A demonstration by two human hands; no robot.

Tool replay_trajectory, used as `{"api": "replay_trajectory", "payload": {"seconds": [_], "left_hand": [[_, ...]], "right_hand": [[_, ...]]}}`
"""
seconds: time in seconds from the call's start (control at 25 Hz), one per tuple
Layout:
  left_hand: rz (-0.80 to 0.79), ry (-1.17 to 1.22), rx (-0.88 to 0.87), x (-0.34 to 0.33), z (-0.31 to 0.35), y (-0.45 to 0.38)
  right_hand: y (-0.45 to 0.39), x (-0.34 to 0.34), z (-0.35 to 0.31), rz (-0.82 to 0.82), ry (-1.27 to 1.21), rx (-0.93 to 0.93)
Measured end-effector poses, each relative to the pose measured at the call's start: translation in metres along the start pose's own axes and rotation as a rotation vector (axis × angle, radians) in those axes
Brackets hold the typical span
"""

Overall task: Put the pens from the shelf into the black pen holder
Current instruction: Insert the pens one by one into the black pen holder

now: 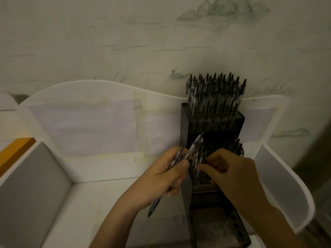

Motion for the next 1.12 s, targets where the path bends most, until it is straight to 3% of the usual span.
{"api": "replay_trajectory", "payload": {"seconds": [0.16, 0.32, 0.48, 0.56, 0.68, 0.88, 1.12], "left_hand": [[-0.019, -0.029, -0.030, -0.003, 0.001, 0.001], [-0.063, -0.056, -0.041, -0.013, 0.006, 0.003], [0.042, -0.055, 0.015, -0.005, 0.001, 0.001], [0.121, -0.015, 0.140, 0.005, -0.009, 0.001], [0.151, -0.004, 0.237, 0.011, -0.017, 0.002], [0.168, -0.085, 0.222, 0.013, -0.021, 0.004], [0.135, -0.154, 0.065, 0.010, -0.011, 0.005]], "right_hand": [[-0.002, 0.017, -0.018, 0.121, -0.033, 0.104], [-0.005, 0.011, -0.020, 0.031, -0.379, -0.153], [-0.016, 0.034, -0.005, 0.184, -0.561, -0.382], [-0.021, 0.055, -0.008, 0.256, -0.482, -0.305], [-0.016, 0.058, -0.018, 0.188, -0.217, -0.146], [-0.003, 0.034, -0.010, 0.139, -0.085, -0.022], [-0.005, 0.026, -0.007, 0.117, -0.041, 0.076]]}}
Point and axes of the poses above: each hand's wrist, its own y-axis away from the middle knuckle, its own x-axis out of the back of the hand, z = x × y, the point moved 7 cm from there along -y, towards the middle knuckle, and after that the axes turned 13 degrees about z, right-handed, at the moved point
